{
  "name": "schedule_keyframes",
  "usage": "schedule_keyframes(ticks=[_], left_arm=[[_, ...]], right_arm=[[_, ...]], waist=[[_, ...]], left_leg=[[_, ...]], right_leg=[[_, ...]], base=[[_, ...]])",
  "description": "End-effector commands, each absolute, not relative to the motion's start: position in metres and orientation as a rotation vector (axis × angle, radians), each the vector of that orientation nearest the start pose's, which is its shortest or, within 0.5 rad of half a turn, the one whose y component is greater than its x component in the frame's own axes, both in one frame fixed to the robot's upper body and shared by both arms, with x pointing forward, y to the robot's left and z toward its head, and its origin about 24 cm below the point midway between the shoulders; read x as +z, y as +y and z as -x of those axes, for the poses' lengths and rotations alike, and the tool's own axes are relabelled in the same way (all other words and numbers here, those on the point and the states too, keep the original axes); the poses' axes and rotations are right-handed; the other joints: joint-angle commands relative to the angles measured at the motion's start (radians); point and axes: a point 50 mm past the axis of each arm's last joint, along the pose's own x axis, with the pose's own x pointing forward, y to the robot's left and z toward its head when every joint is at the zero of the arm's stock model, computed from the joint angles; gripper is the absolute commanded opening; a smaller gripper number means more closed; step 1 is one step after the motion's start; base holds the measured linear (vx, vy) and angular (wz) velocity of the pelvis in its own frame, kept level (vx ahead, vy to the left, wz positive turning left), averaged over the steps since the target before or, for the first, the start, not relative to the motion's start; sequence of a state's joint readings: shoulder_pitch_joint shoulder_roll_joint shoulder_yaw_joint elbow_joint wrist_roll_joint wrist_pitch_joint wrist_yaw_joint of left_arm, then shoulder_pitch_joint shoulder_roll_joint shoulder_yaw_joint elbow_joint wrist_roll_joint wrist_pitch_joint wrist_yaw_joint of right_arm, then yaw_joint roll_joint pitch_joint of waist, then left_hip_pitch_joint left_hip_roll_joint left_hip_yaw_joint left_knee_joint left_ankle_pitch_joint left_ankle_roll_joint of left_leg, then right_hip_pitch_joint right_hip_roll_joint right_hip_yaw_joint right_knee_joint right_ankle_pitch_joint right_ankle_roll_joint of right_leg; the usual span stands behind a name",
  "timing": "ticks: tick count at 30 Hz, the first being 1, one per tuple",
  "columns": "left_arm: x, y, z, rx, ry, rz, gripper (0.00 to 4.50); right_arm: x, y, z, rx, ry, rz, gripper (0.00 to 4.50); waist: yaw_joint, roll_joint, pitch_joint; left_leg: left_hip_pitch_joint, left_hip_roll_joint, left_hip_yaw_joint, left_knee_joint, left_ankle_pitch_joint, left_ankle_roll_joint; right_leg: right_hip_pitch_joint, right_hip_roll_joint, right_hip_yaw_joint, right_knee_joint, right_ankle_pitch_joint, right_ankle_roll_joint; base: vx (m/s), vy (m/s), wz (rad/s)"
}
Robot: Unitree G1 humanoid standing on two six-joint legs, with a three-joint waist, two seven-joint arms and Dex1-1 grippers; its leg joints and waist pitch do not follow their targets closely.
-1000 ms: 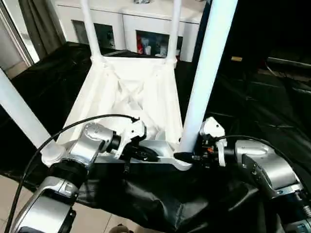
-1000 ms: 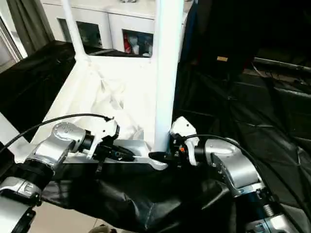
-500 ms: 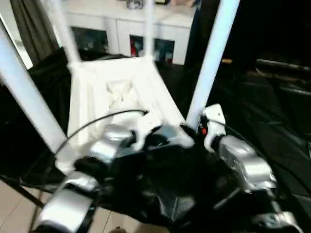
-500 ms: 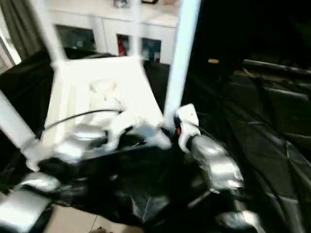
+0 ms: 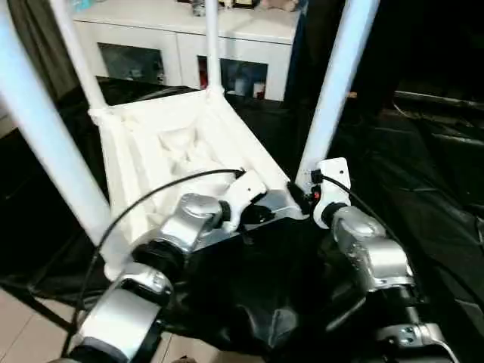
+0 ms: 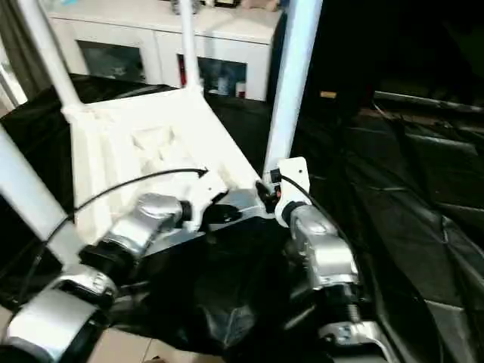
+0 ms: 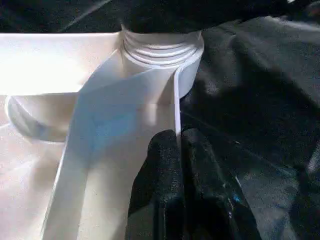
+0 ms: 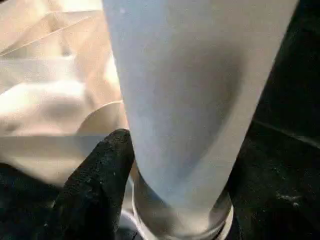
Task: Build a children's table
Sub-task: Rotate leg to tighten
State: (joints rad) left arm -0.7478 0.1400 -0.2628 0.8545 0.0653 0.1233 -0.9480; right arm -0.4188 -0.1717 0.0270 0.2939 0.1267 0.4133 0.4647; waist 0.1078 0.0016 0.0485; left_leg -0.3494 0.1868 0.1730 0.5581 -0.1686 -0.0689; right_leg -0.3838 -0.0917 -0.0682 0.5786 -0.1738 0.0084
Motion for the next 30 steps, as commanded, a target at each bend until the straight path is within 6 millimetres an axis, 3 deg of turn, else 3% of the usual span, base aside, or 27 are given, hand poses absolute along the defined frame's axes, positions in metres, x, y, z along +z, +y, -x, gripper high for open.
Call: schedule_keyframes(ticks=[1, 5, 6, 8, 9, 11, 12, 15, 17, 20, 22, 23, 26, 30], left_arm=[[0.044, 0.076, -0.332, -1.285, 0.448, -0.33, 0.0], [0.045, 0.089, -0.321, -1.429, 0.455, -0.317, 0.0], [0.046, 0.093, -0.316, -1.485, 0.466, -0.299, 0.0], [0.046, 0.099, -0.309, -1.556, 0.48, -0.294, 0.0], [0.046, 0.102, -0.307, -1.574, 0.494, -0.293, 0.0], [0.047, 0.109, -0.303, -1.61, 0.517, -0.292, 0.0], [0.047, 0.111, -0.301, -1.62, 0.526, -0.291, 0.0], [0.048, 0.116, -0.298, -1.639, 0.537, -0.285, 0.0], [0.049, 0.119, -0.297, -1.642, 0.537, -0.284, 0.0], [0.05, 0.121, -0.296, -1.639, 0.537, -0.283, 0.0], [0.05, 0.121, -0.296, -1.635, 0.536, -0.284, 0.0], [0.05, 0.121, -0.296, -1.631, 0.535, -0.284, 0.0], [0.051, 0.121, -0.297, -1.614, 0.526, -0.282, 0.0], [0.051, 0.12, -0.3, -1.564, 0.51, -0.282, 0.0]], right_arm=[[0.051, -0.113, -0.303, 0.836, 0.347, 0.01, 3.07], [0.061, -0.127, -0.292, 1.011, 0.339, 0.052, 3.07], [0.063, -0.131, -0.287, 1.074, 0.345, 0.056, 3.07], [0.066, -0.136, -0.281, 1.154, 0.361, 0.078, 3.07], [0.066, -0.138, -0.279, 1.183, 0.372, 0.087, 3.07], [0.067, -0.142, -0.275, 1.238, 0.393, 0.103, 3.07], [0.067, -0.142, -0.273, 1.257, 0.399, 0.109, 3.07], [0.066, -0.143, -0.27, 1.307, 0.424, 0.127, 3.07], [0.065, -0.143, -0.268, 1.333, 0.439, 0.142, 3.07], [0.063, -0.142, -0.267, 1.347, 0.449, 0.155, 2.74], [0.063, -0.142, -0.268, 1.347, 0.449, 0.158, 2.7], [0.063, -0.142, -0.268, 1.346, 0.448, 0.152, 2.56], [0.061, -0.141, -0.267, 1.353, 0.451, 0.143, 2.37], [0.059, -0.14, -0.266, 1.344, 0.453, 0.125, 2.25]], waist=[[0.005, -0.01, -0.053], [0.014, -0.007, -0.063], [0.016, -0.009, -0.067], [0.019, -0.009, -0.069], [0.024, -0.006, -0.07], [0.029, -0.01, -0.068], [0.037, -0.008, -0.062], [0.038, -0.009, -0.055], [0.035, -0.009, -0.053], [0.034, -0.011, -0.056], [0.036, -0.011, -0.059], [0.036, -0.019, -0.059], [0.038, -0.017, -0.06], [0.036, -0.018, -0.059]], left_leg=[[-0.001, 0.04, -0.012, -0.072, -0.287, 0.02], [0.0, 0.043, -0.005, -0.057, -0.166, 0.066], [-0.004, 0.043, -0.006, -0.053, -0.125, 0.078], [-0.007, 0.043, -0.002, -0.046, -0.087, 0.102], [-0.004, 0.046, 0.001, -0.04, -0.082, 0.114], [-0.007, 0.047, 0.001, -0.039, -0.088, 0.114], [-0.007, 0.049, 0.002, -0.042, -0.126, 0.104], [-0.001, 0.052, 0.0, -0.054, -0.231, 0.05], [-0.002, 0.052, -0.003, -0.059, -0.265, 0.026], [-0.002, 0.05, -0.004, -0.059, -0.266, 0.015], [-0.003, 0.048, -0.003, -0.056, -0.239, 0.019], [-0.005, 0.047, -0.002, -0.054, -0.229, 0.022], [-0.006, 0.046, -0.002, -0.051, -0.198, 0.034], [-0.006, 0.045, -0.003, -0.052, -0.217, 0.03]], right_leg=[[0.036, -0.063, 0.045, -0.069, -0.262, -0.177], [0.043, -0.061, 0.043, -0.045, -0.069, -0.236], [0.05, -0.059, 0.041, -0.033, 0.003, -0.259], [0.048, -0.055, 0.038, -0.025, 0.065, -0.28], [0.038, -0.054, 0.038, -0.023, 0.071, -0.293], [0.038, -0.056, 0.039, -0.02, 0.051, -0.298], [0.033, -0.058, 0.04, -0.025, -0.011, -0.29], [0.029, -0.063, 0.043, -0.043, -0.195, -0.251], [0.03, -0.065, 0.045, -0.047, -0.254, -0.229], [0.03, -0.065, 0.047, -0.049, -0.267, -0.21], [0.03, -0.063, 0.047, -0.046, -0.234, -0.214], [0.03, -0.063, 0.047, -0.044, -0.221, -0.215], [0.031, -0.062, 0.045, -0.038, -0.182, -0.225], [0.03, -0.062, 0.045, -0.043, -0.233, -0.211]], base=[[0.056, -0.024, 0.02], [0.066, -0.018, 0.02], [0.059, -0.006, 0.01], [0.0, 0.0, 0.0], [0.0, 0.0, 0.0], [0.0, 0.0, 0.0], [0.0, 0.0, 0.0], [0.0, 0.0, 0.0], [0.0, 0.0, 0.0], [0.0, 0.0, 0.0], [0.0, 0.0, 0.0], [0.0, 0.0, 0.0], [0.0, 0.0, 0.0], [0.0, 0.0, 0.0]])
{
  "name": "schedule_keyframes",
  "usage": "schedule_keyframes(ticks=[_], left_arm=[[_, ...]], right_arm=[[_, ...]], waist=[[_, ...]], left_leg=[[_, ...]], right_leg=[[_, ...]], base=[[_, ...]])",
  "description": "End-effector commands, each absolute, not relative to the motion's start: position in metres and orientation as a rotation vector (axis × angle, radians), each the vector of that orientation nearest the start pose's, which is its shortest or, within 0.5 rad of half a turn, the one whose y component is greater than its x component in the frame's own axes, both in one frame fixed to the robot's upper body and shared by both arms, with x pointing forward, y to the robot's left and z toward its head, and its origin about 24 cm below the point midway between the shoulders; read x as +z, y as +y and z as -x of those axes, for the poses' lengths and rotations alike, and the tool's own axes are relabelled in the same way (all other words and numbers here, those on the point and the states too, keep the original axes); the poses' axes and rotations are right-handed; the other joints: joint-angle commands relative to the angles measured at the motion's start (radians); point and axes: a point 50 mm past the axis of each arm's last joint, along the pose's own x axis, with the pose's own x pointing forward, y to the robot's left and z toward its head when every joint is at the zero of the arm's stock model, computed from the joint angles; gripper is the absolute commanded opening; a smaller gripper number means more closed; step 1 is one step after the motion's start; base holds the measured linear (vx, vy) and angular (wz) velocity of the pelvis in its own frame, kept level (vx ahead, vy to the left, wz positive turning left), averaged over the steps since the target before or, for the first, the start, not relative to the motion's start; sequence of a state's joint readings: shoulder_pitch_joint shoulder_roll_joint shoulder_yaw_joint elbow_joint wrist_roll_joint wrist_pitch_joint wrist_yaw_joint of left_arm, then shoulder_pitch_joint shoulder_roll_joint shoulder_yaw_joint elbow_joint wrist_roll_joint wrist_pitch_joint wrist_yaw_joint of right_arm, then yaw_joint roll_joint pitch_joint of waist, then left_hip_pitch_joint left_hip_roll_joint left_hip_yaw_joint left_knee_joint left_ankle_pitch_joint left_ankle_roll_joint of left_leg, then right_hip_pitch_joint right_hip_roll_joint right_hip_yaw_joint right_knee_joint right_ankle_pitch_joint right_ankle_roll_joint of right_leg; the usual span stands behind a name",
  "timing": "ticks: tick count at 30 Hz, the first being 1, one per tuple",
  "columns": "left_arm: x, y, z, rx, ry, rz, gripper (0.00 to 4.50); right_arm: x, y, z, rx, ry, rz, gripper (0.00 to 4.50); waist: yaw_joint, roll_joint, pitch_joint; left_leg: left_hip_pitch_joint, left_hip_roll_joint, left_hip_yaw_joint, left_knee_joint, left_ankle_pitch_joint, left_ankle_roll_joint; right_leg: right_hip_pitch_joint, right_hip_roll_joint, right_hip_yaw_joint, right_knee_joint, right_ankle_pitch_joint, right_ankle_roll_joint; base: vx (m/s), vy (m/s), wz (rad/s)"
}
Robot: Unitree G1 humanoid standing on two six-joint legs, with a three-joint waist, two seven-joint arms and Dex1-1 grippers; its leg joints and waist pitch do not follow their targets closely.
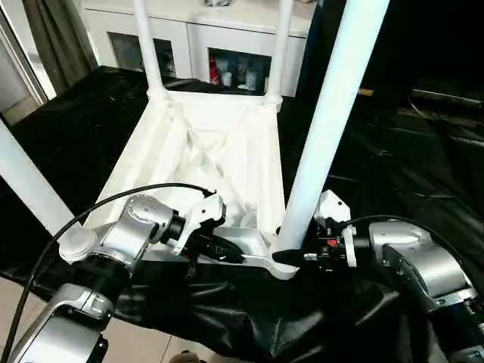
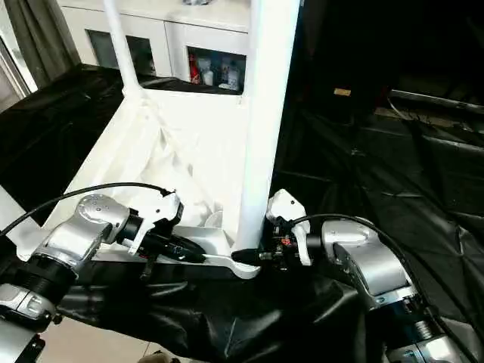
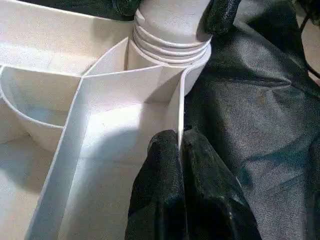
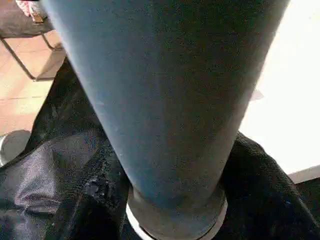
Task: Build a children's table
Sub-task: Rotate leg to tighten
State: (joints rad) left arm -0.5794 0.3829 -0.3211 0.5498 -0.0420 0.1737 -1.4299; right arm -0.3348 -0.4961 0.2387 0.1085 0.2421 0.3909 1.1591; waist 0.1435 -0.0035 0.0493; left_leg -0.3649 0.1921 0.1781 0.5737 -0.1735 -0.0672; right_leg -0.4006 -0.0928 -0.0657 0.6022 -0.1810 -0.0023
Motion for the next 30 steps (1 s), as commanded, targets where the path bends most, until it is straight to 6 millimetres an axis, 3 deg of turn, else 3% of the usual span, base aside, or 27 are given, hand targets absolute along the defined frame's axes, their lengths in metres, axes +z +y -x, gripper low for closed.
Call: schedule_keyframes(ticks=[1, 3, 5, 8, 10, 12, 13, 14, 17, 21, 22, 23, 25, 28, 29, 30], left_arm=[[0.051, 0.12, -0.3, -1.564, 0.51, -0.282, 0.0], [0.049, 0.119, -0.304, -1.502, 0.495, -0.282, 0.0], [0.046, 0.115, -0.314, -1.386, 0.481, -0.296, 0.0], [0.044, 0.107, -0.326, -1.241, 0.467, -0.308, 0.0], [0.044, 0.095, -0.335, -1.142, 0.45, -0.302, 0.0], [0.044, 0.082, -0.339, -1.078, 0.44, -0.286, 0.0], [0.045, 0.078, -0.341, -1.062, 0.437, -0.284, 0.0], [0.045, 0.076, -0.341, -1.059, 0.436, -0.283, 0.0], [0.043, 0.048, -0.339, -1.048, 0.426, -0.272, 0.0], [0.042, 0.034, -0.335, -1.089, 0.416, -0.285, 0.0], [0.042, 0.034, -0.335, -1.089, 0.416, -0.285, 0.0], [0.042, 0.036, -0.333, -1.116, 0.414, -0.284, 0.0], [0.041, 0.039, -0.333, -1.13, 0.418, -0.286, 0.0], [0.039, 0.054, -0.332, -1.164, 0.434, -0.305, 0.0], [0.039, 0.056, -0.332, -1.169, 0.435, -0.309, 0.0], [0.039, 0.064, -0.331, -1.193, 0.441, -0.315, 0.0]], right_arm=[[0.059, -0.14, -0.266, 1.344, 0.453, 0.125, 2.25], [0.057, -0.139, -0.269, 1.294, 0.44, 0.101, 2.21], [0.049, -0.137, -0.278, 1.133, 0.433, 0.085, 2.19], [0.035, -0.136, -0.289, 0.905, 0.45, 0.057, 2.11], [0.027, -0.132, -0.295, 0.742, 0.456, 0.009, 2.09], [0.022, -0.125, -0.299, 0.615, 0.465, -0.051, 2.08], [0.021, -0.123, -0.3, 0.584, 0.465, -0.066, 2.05], [0.021, -0.122, -0.301, 0.57, 0.467, -0.07, 2.04], [0.017, -0.106, -0.308, 0.445, 0.478, -0.095, 2.04], [0.024, -0.088, -0.312, 0.489, 0.435, -0.09, 2.04], [0.024, -0.088, -0.312, 0.489, 0.435, -0.09, 2.04], [0.027, -0.087, -0.314, 0.515, 0.415, -0.099, 2.39], [0.03, -0.086, -0.314, 0.537, 0.403, -0.1, 2.6], [0.039, -0.09, -0.316, 0.611, 0.366, -0.057, 2.77], [0.04, -0.091, -0.315, 0.627, 0.364, -0.048, 2.93], [0.043, -0.096, -0.313, 0.69, 0.362, -0.014, 3.07]], waist=[[0.0, -0.013, -0.059], [0.0, -0.009, -0.059], [-0.005, -0.01, -0.056], [-0.013, -0.015, -0.049], [-0.023, -0.013, -0.046], [-0.032, -0.016, -0.048], [-0.033, -0.014, -0.049], [-0.034, -0.016, -0.049], [-0.038, -0.007, -0.052], [-0.039, -0.012, -0.048], [-0.039, -0.012, -0.048], [-0.039, -0.011, -0.049], [-0.039, -0.011, -0.05], [-0.04, -0.006, -0.052], [-0.043, -0.01, -0.052], [-0.044, -0.005, -0.053]], left_leg=[[0.009, 0.04, -0.008, -0.069, -0.215, 0.028], [0.01, 0.04, -0.009, -0.069, -0.226, 0.023], [0.011, 0.037, -0.008, -0.069, -0.244, 0.011], [0.008, 0.032, -0.015, -0.077, -0.306, -0.021], [0.021, 0.027, -0.019, -0.077, -0.368, -0.046], [0.022, 0.025, -0.026, -0.079, -0.39, -0.043], [0.028, 0.025, -0.026, -0.078, -0.398, -0.041], [0.028, 0.024, -0.027, -0.079, -0.403, -0.038], [0.026, 0.028, -0.028, -0.087, -0.405, -0.044], [0.026, 0.03, -0.029, -0.094, -0.429, -0.034], [0.026, 0.031, -0.029, -0.095, -0.427, -0.031], [0.029, 0.032, -0.027, -0.095, -0.427, -0.03], [0.026, 0.032, -0.025, -0.095, -0.413, -0.026], [0.025, 0.031, -0.025, -0.095, -0.402, -0.021], [0.017, 0.03, -0.025, -0.096, -0.387, -0.015], [0.018, 0.031, -0.024, -0.096, -0.374, -0.014]], right_leg=[[0.046, -0.061, 0.043, -0.067, -0.232, -0.199], [0.045, -0.061, 0.044, -0.069, -0.251, -0.194], [0.041, -0.059, 0.044, -0.075, -0.275, -0.189], [0.042, -0.061, 0.041, -0.088, -0.421, -0.136], [0.032, -0.064, 0.036, -0.104, -0.549, -0.094], [0.033, -0.066, 0.032, -0.117, -0.614, -0.052], [0.027, -0.064, 0.03, -0.12, -0.61, -0.053], [0.028, -0.064, 0.028, -0.122, -0.609, -0.053], [0.029, -0.059, 0.03, -0.117, -0.528, -0.076], [0.033, -0.06, 0.032, -0.115, -0.475, -0.089], [0.035, -0.06, 0.034, -0.114, -0.451, -0.095], [0.034, -0.061, 0.035, -0.113, -0.433, -0.104], [0.038, -0.06, 0.037, -0.109, -0.403, -0.114], [0.041, -0.061, 0.037, -0.108, -0.392, -0.119], [0.047, -0.06, 0.037, -0.107, -0.383, -0.118], [0.049, -0.061, 0.037, -0.108, -0.375, -0.12]], base=[[0.0, 0.0, 0.0], [0.0, 0.0, 0.0], [0.0, 0.0, 0.0], [0.0, 0.0, 0.0], [0.0, 0.0, 0.0], [0.0, 0.0, 0.0], [0.0, 0.0, 0.0], [0.0, 0.0, 0.0], [0.0, 0.0, 0.0], [0.0, 0.0, 0.0], [0.0, 0.0, 0.0], [0.0, 0.0, 0.0], [0.0, 0.0, 0.0], [0.0, 0.0, 0.0], [0.0, 0.0, 0.0], [0.0, 0.0, 0.0]])
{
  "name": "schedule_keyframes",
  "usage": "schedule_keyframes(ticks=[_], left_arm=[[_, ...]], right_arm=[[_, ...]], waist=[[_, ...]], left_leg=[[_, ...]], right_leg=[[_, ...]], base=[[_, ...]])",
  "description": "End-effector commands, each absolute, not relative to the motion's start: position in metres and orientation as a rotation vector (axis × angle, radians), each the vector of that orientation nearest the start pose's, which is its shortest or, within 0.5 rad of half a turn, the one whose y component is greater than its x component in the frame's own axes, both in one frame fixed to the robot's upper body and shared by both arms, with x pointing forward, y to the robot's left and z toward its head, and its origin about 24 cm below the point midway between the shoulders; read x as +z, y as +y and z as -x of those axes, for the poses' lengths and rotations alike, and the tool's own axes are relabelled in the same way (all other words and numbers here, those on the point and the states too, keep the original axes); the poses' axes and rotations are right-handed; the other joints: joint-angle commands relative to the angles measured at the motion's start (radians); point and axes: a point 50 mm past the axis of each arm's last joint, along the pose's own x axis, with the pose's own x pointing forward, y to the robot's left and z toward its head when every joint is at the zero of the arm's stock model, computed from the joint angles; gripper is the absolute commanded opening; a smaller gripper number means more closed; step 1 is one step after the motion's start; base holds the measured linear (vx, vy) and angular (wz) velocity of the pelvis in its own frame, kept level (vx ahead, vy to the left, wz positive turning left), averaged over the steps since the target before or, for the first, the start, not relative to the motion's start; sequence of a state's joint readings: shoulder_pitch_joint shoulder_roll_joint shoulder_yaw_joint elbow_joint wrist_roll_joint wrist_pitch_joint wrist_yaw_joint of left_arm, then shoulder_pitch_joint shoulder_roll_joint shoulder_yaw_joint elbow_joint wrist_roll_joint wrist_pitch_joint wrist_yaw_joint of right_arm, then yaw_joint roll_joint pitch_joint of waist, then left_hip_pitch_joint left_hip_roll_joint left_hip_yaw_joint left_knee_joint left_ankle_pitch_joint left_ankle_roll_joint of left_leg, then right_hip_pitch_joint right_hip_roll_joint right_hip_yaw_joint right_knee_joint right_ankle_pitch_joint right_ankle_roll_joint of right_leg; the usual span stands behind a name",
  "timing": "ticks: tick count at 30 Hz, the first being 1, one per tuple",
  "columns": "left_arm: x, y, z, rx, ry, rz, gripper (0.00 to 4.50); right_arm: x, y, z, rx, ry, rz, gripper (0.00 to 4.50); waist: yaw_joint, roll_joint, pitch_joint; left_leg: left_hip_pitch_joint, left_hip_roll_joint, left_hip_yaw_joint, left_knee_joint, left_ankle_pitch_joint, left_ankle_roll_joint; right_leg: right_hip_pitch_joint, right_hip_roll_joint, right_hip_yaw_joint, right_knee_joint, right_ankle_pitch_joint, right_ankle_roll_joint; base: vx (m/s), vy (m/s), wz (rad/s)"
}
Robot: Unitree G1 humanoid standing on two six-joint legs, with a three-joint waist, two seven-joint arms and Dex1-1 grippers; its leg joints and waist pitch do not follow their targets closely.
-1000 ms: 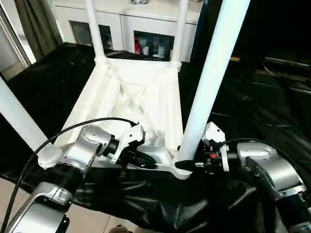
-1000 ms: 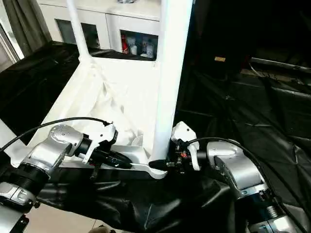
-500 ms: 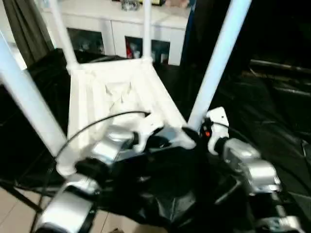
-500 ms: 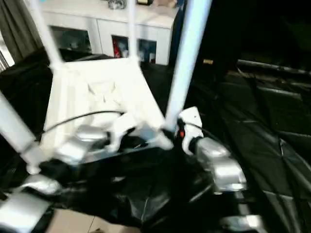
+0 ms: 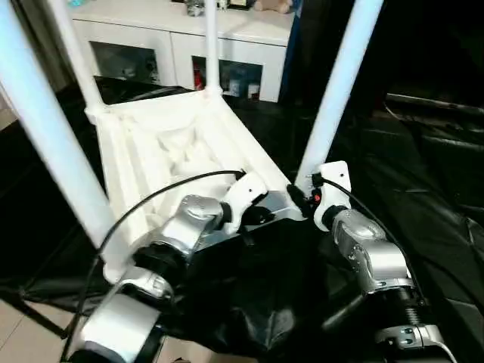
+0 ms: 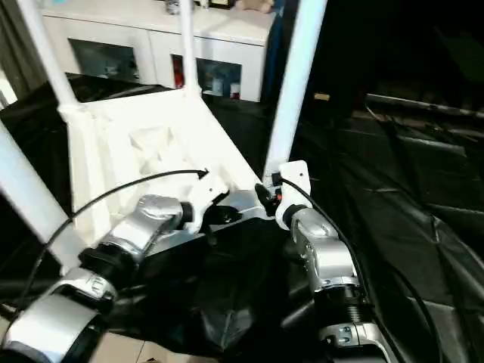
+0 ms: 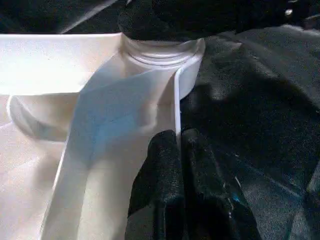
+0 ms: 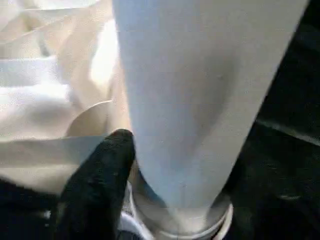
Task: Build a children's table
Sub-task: Rotate leg to tighten
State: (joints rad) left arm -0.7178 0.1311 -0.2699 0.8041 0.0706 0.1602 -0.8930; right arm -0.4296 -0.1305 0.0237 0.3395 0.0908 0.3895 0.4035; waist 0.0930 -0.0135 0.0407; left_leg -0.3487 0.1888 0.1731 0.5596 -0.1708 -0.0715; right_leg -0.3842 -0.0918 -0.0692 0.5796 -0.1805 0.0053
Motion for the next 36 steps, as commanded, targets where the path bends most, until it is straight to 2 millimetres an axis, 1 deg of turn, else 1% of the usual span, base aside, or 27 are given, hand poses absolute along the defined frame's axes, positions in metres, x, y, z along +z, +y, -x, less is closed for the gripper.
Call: schedule_keyframes(ticks=[1, 2, 3, 4, 5, 6, 7, 9, 11, 12, 13, 14, 15, 16, 17, 18, 19, 21, 23, 24, 26, 28, 31, 32, 34, 35, 36], left_arm=[[0.039, 0.069, -0.331, -1.21, 0.446, -0.318, 0.0], [0.039, 0.073, -0.33, -1.232, 0.451, -0.318, 0.0], [0.039, 0.077, -0.329, -1.249, 0.454, -0.318, 0.0], [0.04, 0.083, -0.327, -1.291, 0.459, -0.318, 0.0], [0.04, 0.083, -0.327, -1.291, 0.459, -0.318, 0.0], [0.04, 0.084, -0.326, -1.302, 0.459, -0.318, 0.0], [0.042, 0.091, -0.323, -1.366, 0.458, -0.32, 0.0], [0.047, 0.099, -0.317, -1.462, 0.449, -0.315, 0.0], [0.048, 0.105, -0.313, -1.507, 0.459, -0.317, 0.0], [0.049, 0.108, -0.312, -1.529, 0.472, -0.318, 0.0], [0.049, 0.109, -0.311, -1.536, 0.477, -0.317, 0.0], [0.05, 0.112, -0.309, -1.562, 0.492, -0.315, 0.0], [0.051, 0.114, -0.307, -1.578, 0.496, -0.308, 0.0], [0.051, 0.114, -0.306, -1.586, 0.495, -0.304, 0.0], [0.052, 0.114, -0.306, -1.588, 0.491, -0.301, 0.0], [0.053, 0.114, -0.305, -1.587, 0.487, -0.298, 0.0], [0.053, 0.114, -0.305, -1.584, 0.484, -0.296, 0.0], [0.053, 0.114, -0.304, -1.579, 0.477, -0.291, 0.0], [0.052, 0.114, -0.303, -1.579, 0.476, -0.288, 0.0], [0.051, 0.115, -0.302, -1.578, 0.478, -0.287, 0.0], [0.051, 0.115, -0.301, -1.578, 0.48, -0.287, 0.0], [0.051, 0.116, -0.302, -1.57, 0.481, -0.289, 0.0], [0.051, 0.117, -0.303, -1.558, 0.48, -0.293, 0.0], [0.051, 0.117, -0.304, -1.546, 0.478, -0.295, 0.0], [0.051, 0.117, -0.306, -1.515, 0.474, -0.295, 0.0], [0.049, 0.117, -0.309, -1.484, 0.473, -0.294, 0.0], [0.049, 0.117, -0.31, -1.461, 0.474, -0.293, 0.0]], right_arm=[[0.044, -0.101, -0.309, 0.743, 0.362, 0.015, 3.07], [0.045, -0.105, -0.306, 0.79, 0.361, 0.038, 3.07], [0.046, -0.108, -0.303, 0.828, 0.362, 0.057, 3.07], [0.048, -0.114, -0.298, 0.898, 0.364, 0.08, 3.07], [0.048, -0.114, -0.298, 0.898, 0.364, 0.08, 3.07], [0.049, -0.116, -0.297, 0.912, 0.364, 0.084, 3.07], [0.051, -0.124, -0.289, 0.993, 0.373, 0.107, 3.07], [0.054, -0.133, -0.281, 1.091, 0.391, 0.131, 3.07], [0.056, -0.138, -0.275, 1.155, 0.421, 0.135, 3.07], [0.057, -0.14, -0.271, 1.19, 0.438, 0.133, 3.07], [0.057, -0.141, -0.27, 1.198, 0.443, 0.133, 3.07], [0.057, -0.144, -0.267, 1.231, 0.459, 0.136, 3.07], [0.057, -0.146, -0.265, 1.25, 0.469, 0.141, 3.07], [0.057, -0.147, -0.265, 1.261, 0.476, 0.147, 3.07], [0.057, -0.147, -0.264, 1.269, 0.481, 0.149, 3.07], [0.056, -0.147, -0.265, 1.272, 0.484, 0.146, 3.07], [0.056, -0.146, -0.265, 1.274, 0.485, 0.143, 3.07], [0.055, -0.143, -0.266, 1.282, 0.484, 0.14, 2.95], [0.056, -0.14, -0.268, 1.285, 0.482, 0.136, 2.95], [0.056, -0.138, -0.269, 1.288, 0.476, 0.14, 2.95], [0.057, -0.137, -0.27, 1.287, 0.474, 0.139, 2.65], [0.058, -0.138, -0.27, 1.288, 0.474, 0.139, 2.56], [0.058, -0.138, -0.271, 1.282, 0.47, 0.135, 2.4], [0.059, -0.137, -0.271, 1.277, 0.465, 0.124, 2.39], [0.057, -0.136, -0.269, 1.272, 0.463, 0.103, 2.38], [0.055, -0.135, -0.269, 1.255, 0.462, 0.095, 2.38], [0.054, -0.135, -0.269, 1.243, 0.461, 0.089, 2.38]], waist=[[0.007, 0.01, -0.046], [0.007, 0.007, -0.047], [0.007, 0.006, -0.049], [0.01, 0.003, -0.05], [0.011, 0.005, -0.051], [0.01, 0.005, -0.054], [0.014, 0.004, -0.057], [0.019, 0.008, -0.057], [0.023, 0.01, -0.058], [0.029, 0.012, -0.055], [0.03, 0.013, -0.053], [0.037, 0.012, -0.052], [0.039, 0.004, -0.051], [0.044, 0.003, -0.048], [0.049, -0.002, -0.046], [0.052, 0.0, -0.047], [0.052, 0.0, -0.045], [0.05, -0.004, -0.044], [0.05, -0.004, -0.045], [0.05, -0.004, -0.047], [0.049, -0.005, -0.049], [0.05, -0.006, -0.05], [0.049, -0.005, -0.048], [0.048, -0.009, -0.048], [0.048, -0.009, -0.049], [0.048, -0.004, -0.049], [0.047, -0.006, -0.049]], left_leg=[[0.004, 0.036, -0.016, -0.079, -0.353, -0.004], [0.004, 0.036, -0.014, -0.078, -0.343, -0.001], [0.001, 0.037, -0.013, -0.075, -0.313, 0.008], [0.002, 0.038, -0.009, -0.071, -0.277, 0.021], [0.001, 0.037, -0.008, -0.069, -0.265, 0.027], [-0.002, 0.037, -0.008, -0.066, -0.228, 0.034], [-0.002, 0.038, -0.008, -0.063, -0.194, 0.04], [-0.001, 0.041, -0.005, -0.059, -0.159, 0.069], [-0.001, 0.043, -0.003, -0.058, -0.167, 0.072], [0.002, 0.047, -0.003, -0.061, -0.204, 0.064], [0.005, 0.048, -0.001, -0.063, -0.222, 0.059], [0.01, 0.05, -0.001, -0.065, -0.251, 0.044], [0.01, 0.051, -0.001, -0.066, -0.257, 0.038], [0.008, 0.051, -0.002, -0.07, -0.27, 0.03], [0.007, 0.051, -0.002, -0.07, -0.272, 0.026], [0.01, 0.052, -0.001, -0.07, -0.274, 0.022], [0.008, 0.052, -0.002, -0.071, -0.283, 0.016], [0.005, 0.049, -0.004, -0.073, -0.28, 0.013], [0.005, 0.047, -0.004, -0.071, -0.27, 0.012], [0.005, 0.047, -0.004, -0.07, -0.256, 0.014], [0.004, 0.046, -0.003, -0.067, -0.232, 0.019], [0.003, 0.045, -0.001, -0.065, -0.215, 0.025], [0.003, 0.045, -0.001, -0.066, -0.23, 0.022], [0.004, 0.045, -0.002, -0.066, -0.235, 0.021], [0.003, 0.045, -0.002, -0.066, -0.232, 0.02], [0.003, 0.045, -0.002, -0.066, -0.235, 0.018], [0.004, 0.045, -0.002, -0.066, -0.237, 0.017]], right_leg=[[0.032, -0.061, 0.043, -0.081, -0.338, -0.139], [0.033, -0.059, 0.044, -0.081, -0.316, -0.144], [0.039, -0.058, 0.043, -0.074, -0.265, -0.161], [0.038, -0.059, 0.046, -0.068, -0.206, -0.18], [0.039, -0.058, 0.045, -0.065, -0.185, -0.19], [0.042, -0.058, 0.044, -0.057, -0.134, -0.211], [0.048, -0.057, 0.042, -0.051, -0.088, -0.225], [0.047, -0.053, 0.041, -0.04, 0.006, -0.257], [0.047, -0.052, 0.04, -0.039, -0.002, -0.267], [0.046, -0.055, 0.04, -0.043, -0.061, -0.267], [0.042, -0.055, 0.041, -0.047, -0.089, -0.266], [0.038, -0.057, 0.042, -0.052, -0.141, -0.259], [0.039, -0.057, 0.042, -0.052, -0.157, -0.254], [0.038, -0.059, 0.044, -0.053, -0.192, -0.244], [0.037, -0.062, 0.045, -0.053, -0.22, -0.235], [0.033, -0.064, 0.046, -0.055, -0.229, -0.232], [0.032, -0.064, 0.047, -0.056, -0.237, -0.229], [0.034, -0.063, 0.047, -0.056, -0.241, -0.218], [0.033, -0.064, 0.047, -0.056, -0.24, -0.212], [0.034, -0.063, 0.047, -0.054, -0.223, -0.212], [0.035, -0.061, 0.046, -0.05, -0.186, -0.218], [0.036, -0.06, 0.045, -0.048, -0.168, -0.222], [0.036, -0.061, 0.045, -0.051, -0.201, -0.217], [0.035, -0.062, 0.046, -0.052, -0.218, -0.212], [0.034, -0.061, 0.046, -0.052, -0.225, -0.206], [0.034, -0.061, 0.046, -0.053, -0.228, -0.205], [0.034, -0.062, 0.047, -0.054, -0.232, -0.203]], base=[[0.0, 0.0, 0.0], [0.0, 0.0, 0.0], [0.0, 0.0, 0.0], [0.053, -0.022, 0.04], [0.053, -0.022, 0.04], [0.051, -0.02, 0.02], [0.054, -0.011, 0.01], [0.066, -0.003, 0.01], [0.0, 0.0, 0.0], [0.0, 0.0, 0.0], [0.0, 0.0, 0.0], [0.0, 0.0, 0.0], [0.0, 0.0, 0.0], [0.0, 0.0, 0.0], [0.0, 0.0, 0.0], [0.0, 0.0, 0.0], [0.0, 0.0, 0.0], [0.0, 0.0, 0.0], [0.0, 0.0, 0.0], [0.0, 0.0, 0.0], [0.0, 0.0, 0.0], [0.0, 0.0, 0.0], [0.0, 0.0, 0.0], [0.0, 0.0, 0.0], [0.0, 0.0, 0.0], [0.0, 0.0, 0.0], [0.0, 0.0, 0.0]])
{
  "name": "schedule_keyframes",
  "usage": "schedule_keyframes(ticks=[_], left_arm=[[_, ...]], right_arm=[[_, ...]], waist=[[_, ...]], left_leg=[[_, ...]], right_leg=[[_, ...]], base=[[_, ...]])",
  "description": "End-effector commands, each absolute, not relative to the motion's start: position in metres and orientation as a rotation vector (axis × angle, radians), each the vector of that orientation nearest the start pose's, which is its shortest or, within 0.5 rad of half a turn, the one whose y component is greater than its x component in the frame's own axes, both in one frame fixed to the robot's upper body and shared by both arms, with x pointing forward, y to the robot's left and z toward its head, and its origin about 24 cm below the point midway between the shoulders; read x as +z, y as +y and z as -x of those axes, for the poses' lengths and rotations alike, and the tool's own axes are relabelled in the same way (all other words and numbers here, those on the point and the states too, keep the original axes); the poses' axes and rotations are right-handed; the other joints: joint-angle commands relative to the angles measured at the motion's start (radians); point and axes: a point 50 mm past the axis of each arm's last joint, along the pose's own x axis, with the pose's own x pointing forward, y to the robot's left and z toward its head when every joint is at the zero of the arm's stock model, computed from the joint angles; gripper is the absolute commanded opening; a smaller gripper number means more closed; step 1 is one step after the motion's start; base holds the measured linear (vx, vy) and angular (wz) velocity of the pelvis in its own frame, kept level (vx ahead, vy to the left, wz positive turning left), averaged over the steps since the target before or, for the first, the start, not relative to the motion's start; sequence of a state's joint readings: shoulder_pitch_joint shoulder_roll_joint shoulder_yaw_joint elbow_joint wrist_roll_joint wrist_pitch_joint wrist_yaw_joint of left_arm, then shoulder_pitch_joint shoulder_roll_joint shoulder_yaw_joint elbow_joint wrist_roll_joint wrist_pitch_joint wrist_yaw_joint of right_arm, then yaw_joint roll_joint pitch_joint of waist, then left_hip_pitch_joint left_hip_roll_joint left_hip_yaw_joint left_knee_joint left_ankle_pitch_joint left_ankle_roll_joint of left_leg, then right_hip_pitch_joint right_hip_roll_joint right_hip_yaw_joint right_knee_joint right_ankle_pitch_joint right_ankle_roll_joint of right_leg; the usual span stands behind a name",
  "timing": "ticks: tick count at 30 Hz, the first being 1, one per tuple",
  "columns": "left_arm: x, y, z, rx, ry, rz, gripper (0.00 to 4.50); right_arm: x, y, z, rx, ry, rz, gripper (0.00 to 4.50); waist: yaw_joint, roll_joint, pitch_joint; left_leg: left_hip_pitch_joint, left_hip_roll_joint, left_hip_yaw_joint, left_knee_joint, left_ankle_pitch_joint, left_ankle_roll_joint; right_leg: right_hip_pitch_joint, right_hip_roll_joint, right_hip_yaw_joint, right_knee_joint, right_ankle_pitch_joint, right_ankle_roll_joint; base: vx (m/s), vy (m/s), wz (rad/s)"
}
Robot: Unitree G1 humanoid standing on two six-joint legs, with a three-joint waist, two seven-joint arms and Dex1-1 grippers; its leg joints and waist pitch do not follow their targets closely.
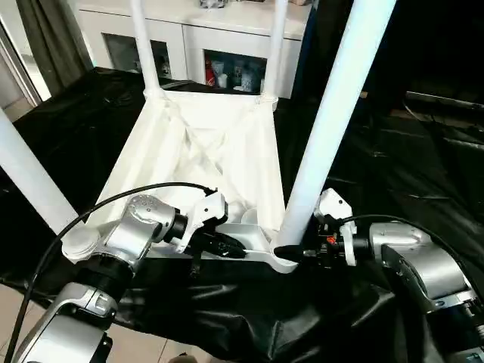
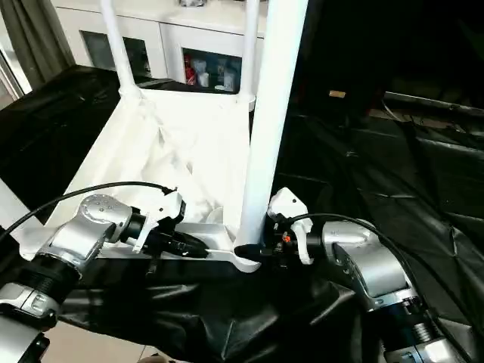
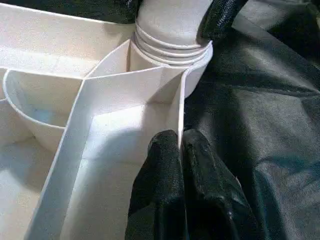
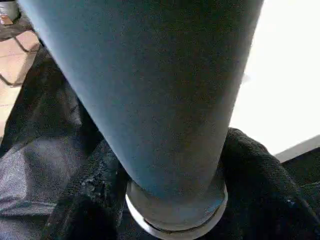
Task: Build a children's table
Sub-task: Rotate leg to tighten
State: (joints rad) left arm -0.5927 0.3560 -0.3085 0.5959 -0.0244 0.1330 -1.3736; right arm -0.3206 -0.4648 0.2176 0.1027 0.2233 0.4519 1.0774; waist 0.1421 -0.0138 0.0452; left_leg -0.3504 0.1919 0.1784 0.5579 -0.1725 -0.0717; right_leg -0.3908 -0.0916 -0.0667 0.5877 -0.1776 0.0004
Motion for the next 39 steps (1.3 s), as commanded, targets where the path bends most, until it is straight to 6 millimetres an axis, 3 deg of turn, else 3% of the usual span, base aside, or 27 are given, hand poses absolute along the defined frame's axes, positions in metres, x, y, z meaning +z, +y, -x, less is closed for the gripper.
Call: schedule_keyframes(ticks=[1, 2, 3, 4, 5, 7, 8, 9, 10, 12, 13, 15, 17, 18, 19, 22, 24, 25, 26, 27, 28, 30, 32, 34, 35, 37, 39], left_arm=[[0.048, 0.116, -0.314, -1.414, 0.47, -0.291, 0.0], [0.047, 0.116, -0.314, -1.41, 0.469, -0.291, 0.0], [0.046, 0.115, -0.318, -1.352, 0.466, -0.293, 0.0], [0.044, 0.112, -0.325, -1.259, 0.46, -0.297, 0.0], [0.044, 0.112, -0.325, -1.259, 0.46, -0.297, 0.0], [0.043, 0.106, -0.333, -1.157, 0.454, -0.297, 0.0], [0.043, 0.103, -0.335, -1.116, 0.452, -0.295, 0.0], [0.043, 0.099, -0.338, -1.073, 0.445, -0.286, 0.0], [0.044, 0.093, -0.341, -1.032, 0.437, -0.274, 0.0], [0.045, 0.088, -0.343, -1.006, 0.432, -0.264, 0.0], [0.046, 0.079, -0.344, -0.983, 0.42, -0.249, 0.0], [0.046, 0.063, -0.344, -0.974, 0.405, -0.229, 0.0], [0.046, 0.063, -0.344, -0.974, 0.405, -0.229, 0.0], [0.045, 0.05, -0.341, -0.998, 0.399, -0.234, 0.0], [0.045, 0.049, -0.341, -1.0, 0.398, -0.235, 0.0], [0.044, 0.047, -0.341, -1.017, 0.396, -0.256, 0.0], [0.045, 0.052, -0.341, -1.054, 0.394, -0.265, 0.0], [0.045, 0.052, -0.341, -1.055, 0.394, -0.265, 0.0], [0.046, 0.055, -0.34, -1.079, 0.395, -0.268, 0.0], [0.046, 0.057, -0.34, -1.091, 0.395, -0.27, 0.0], [0.046, 0.062, -0.338, -1.122, 0.398, -0.274, 0.0], [0.045, 0.067, -0.337, -1.149, 0.403, -0.277, 0.0], [0.046, 0.07, -0.335, -1.191, 0.395, -0.281, 0.0], [0.049, 0.08, -0.327, -1.323, 0.391, -0.291, 0.0], [0.05, 0.087, -0.323, -1.385, 0.401, -0.292, 0.0], [0.051, 0.09, -0.321, -1.411, 0.406, -0.29, 0.0], [0.053, 0.1, -0.316, -1.478, 0.432, -0.284, 0.0]], right_arm=[[0.051, -0.134, -0.271, 1.199, 0.461, 0.084, 2.38], [0.05, -0.133, -0.272, 1.193, 0.461, 0.083, 2.38], [0.045, -0.133, -0.276, 1.114, 0.463, 0.077, 2.38], [0.038, -0.132, -0.283, 0.993, 0.471, 0.066, 2.37], [0.038, -0.132, -0.283, 0.993, 0.471, 0.066, 2.36], [0.031, -0.131, -0.289, 0.869, 0.47, 0.042, 2.25], [0.029, -0.13, -0.292, 0.819, 0.467, 0.029, 2.25], [0.026, -0.127, -0.296, 0.752, 0.474, -0.006, 2.16], [0.023, -0.123, -0.3, 0.669, 0.486, -0.041, 2.09], [0.02, -0.12, -0.304, 0.605, 0.496, -0.065, 2.08], [0.018, -0.115, -0.308, 0.528, 0.508, -0.097, 2.08], [0.017, -0.1, -0.313, 0.466, 0.513, -0.131, 2.05], [0.017, -0.1, -0.313, 0.466, 0.513, -0.131, 2.05], [0.023, -0.083, -0.316, 0.491, 0.481, -0.117, 2.05], [0.023, -0.082, -0.316, 0.495, 0.478, -0.112, 2.05], [0.029, -0.077, -0.317, 0.536, 0.433, -0.059, 2.05], [0.034, -0.08, -0.317, 0.576, 0.411, -0.079, 2.05], [0.034, -0.08, -0.317, 0.577, 0.411, -0.08, 2.6], [0.036, -0.082, -0.316, 0.616, 0.403, -0.079, 2.6], [0.037, -0.082, -0.315, 0.639, 0.399, -0.075, 2.73], [0.039, -0.086, -0.313, 0.704, 0.389, -0.052, 2.78], [0.042, -0.089, -0.31, 0.764, 0.382, -0.029, 3.11], [0.044, -0.092, -0.306, 0.825, 0.369, -0.005, 3.11], [0.051, -0.105, -0.297, 0.97, 0.357, 0.037, 3.11], [0.054, -0.112, -0.291, 1.048, 0.36, 0.061, 3.11], [0.055, -0.114, -0.289, 1.08, 0.363, 0.071, 3.11], [0.057, -0.123, -0.282, 1.182, 0.395, 0.114, 3.11]], waist=[[-0.001, 0.001, -0.054], [-0.004, -0.003, -0.052], [-0.004, -0.001, -0.052], [-0.007, -0.007, -0.047], [-0.009, -0.005, -0.044], [-0.016, -0.017, -0.045], [-0.016, -0.012, -0.045], [-0.021, -0.018, -0.042], [-0.024, -0.016, -0.041], [-0.033, -0.016, -0.042], [-0.034, -0.01, -0.044], [-0.042, -0.01, -0.044], [-0.042, -0.007, -0.05], [-0.041, 0.007, -0.052], [-0.048, 0.005, -0.051], [-0.049, 0.005, -0.053], [-0.047, 0.015, -0.054], [-0.048, 0.011, -0.055], [-0.048, 0.011, -0.055], [-0.048, 0.019, -0.055], [-0.047, 0.021, -0.057], [-0.044, 0.019, -0.06], [-0.043, 0.02, -0.061], [-0.037, -0.004, -0.063], [-0.035, 0.002, -0.063], [-0.034, 0.005, -0.062], [-0.026, 0.003, -0.063]], left_leg=[[0.006, 0.041, -0.009, -0.065, -0.245, 0.011], [0.004, 0.039, -0.009, -0.065, -0.259, 0.004], [0.005, 0.038, -0.01, -0.066, -0.268, -0.001], [0.005, 0.035, -0.011, -0.068, -0.299, -0.012], [0.005, 0.034, -0.013, -0.071, -0.323, -0.02], [0.007, 0.033, -0.021, -0.072, -0.354, -0.033], [0.01, 0.033, -0.022, -0.072, -0.358, -0.033], [0.012, 0.033, -0.022, -0.072, -0.368, -0.031], [0.012, 0.03, -0.025, -0.073, -0.385, -0.032], [0.009, 0.031, -0.028, -0.075, -0.39, -0.035], [0.009, 0.03, -0.029, -0.075, -0.394, -0.035], [0.01, 0.03, -0.03, -0.077, -0.404, -0.044], [0.012, 0.032, -0.027, -0.075, -0.387, -0.039], [0.008, 0.033, -0.027, -0.077, -0.369, -0.037], [0.005, 0.032, -0.023, -0.077, -0.365, -0.042], [0.01, 0.028, -0.019, -0.074, -0.379, -0.028], [0.007, 0.028, -0.02, -0.074, -0.354, -0.02], [0.005, 0.028, -0.018, -0.074, -0.347, -0.014], [0.004, 0.028, -0.018, -0.074, -0.341, -0.012], [0.002, 0.028, -0.018, -0.074, -0.332, -0.006], [0.001, 0.028, -0.019, -0.074, -0.325, -0.005], [-0.002, 0.03, -0.017, -0.07, -0.286, 0.009], [-0.001, 0.031, -0.016, -0.068, -0.253, 0.015], [-0.006, 0.03, -0.011, -0.062, -0.203, 0.045], [-0.008, 0.033, -0.014, -0.063, -0.193, 0.051], [-0.006, 0.037, -0.011, -0.062, -0.184, 0.068], [-0.002, 0.039, -0.009, -0.06, -0.184, 0.06]], right_leg=[[0.04, -0.062, 0.045, -0.063, -0.244, -0.197], [0.04, -0.063, 0.044, -0.067, -0.268, -0.192], [0.038, -0.063, 0.044, -0.068, -0.285, -0.187], [0.035, -0.062, 0.043, -0.076, -0.35, -0.168], [0.032, -0.062, 0.042, -0.079, -0.402, -0.155], [0.031, -0.069, 0.038, -0.093, -0.534, -0.1], [0.028, -0.07, 0.039, -0.095, -0.546, -0.095], [0.022, -0.07, 0.038, -0.102, -0.563, -0.086], [0.022, -0.069, 0.034, -0.103, -0.588, -0.079], [0.021, -0.068, 0.033, -0.102, -0.583, -0.079], [0.024, -0.067, 0.032, -0.104, -0.578, -0.073], [0.02, -0.065, 0.032, -0.103, -0.557, -0.081], [0.021, -0.064, 0.037, -0.099, -0.484, -0.097], [0.026, -0.061, 0.039, -0.09, -0.414, -0.113], [0.026, -0.055, 0.039, -0.089, -0.358, -0.125], [0.029, -0.057, 0.042, -0.089, -0.357, -0.137], [0.033, -0.057, 0.043, -0.086, -0.332, -0.144], [0.035, -0.056, 0.042, -0.087, -0.324, -0.144], [0.036, -0.056, 0.042, -0.087, -0.324, -0.145], [0.04, -0.057, 0.042, -0.085, -0.317, -0.146], [0.042, -0.057, 0.041, -0.085, -0.31, -0.148], [0.048, -0.056, 0.042, -0.078, -0.247, -0.157], [0.048, -0.055, 0.04, -0.073, -0.199, -0.179], [0.055, -0.056, 0.039, -0.066, -0.154, -0.196], [0.056, -0.06, 0.04, -0.061, -0.145, -0.2], [0.051, -0.059, 0.039, -0.059, -0.129, -0.213], [0.05, -0.058, 0.038, -0.055, -0.129, -0.227]], base=[[0.0, 0.0, 0.0], [0.0, 0.0, 0.0], [0.0, 0.0, 0.0], [0.0, 0.0, 0.0], [0.0, 0.0, 0.0], [-0.027, -0.003, -0.03], [0.0, 0.0, 0.0], [0.0, 0.0, 0.0], [0.0, 0.0, 0.0], [0.0, 0.0, 0.0], [0.0, 0.0, 0.0], [0.0, 0.0, 0.0], [0.0, 0.0, 0.0], [0.0, 0.0, 0.0], [0.0, 0.0, 0.0], [0.0, 0.0, 0.0], [0.0, 0.0, 0.0], [0.0, 0.0, 0.0], [0.0, 0.0, 0.0], [0.0, 0.0, 0.0], [0.0, 0.0, 0.0], [0.0, 0.0, 0.0], [0.0, 0.0, 0.0], [0.0, 0.0, 0.0], [0.0, 0.0, 0.0], [0.0, 0.0, 0.0], [0.0, 0.0, 0.0]])
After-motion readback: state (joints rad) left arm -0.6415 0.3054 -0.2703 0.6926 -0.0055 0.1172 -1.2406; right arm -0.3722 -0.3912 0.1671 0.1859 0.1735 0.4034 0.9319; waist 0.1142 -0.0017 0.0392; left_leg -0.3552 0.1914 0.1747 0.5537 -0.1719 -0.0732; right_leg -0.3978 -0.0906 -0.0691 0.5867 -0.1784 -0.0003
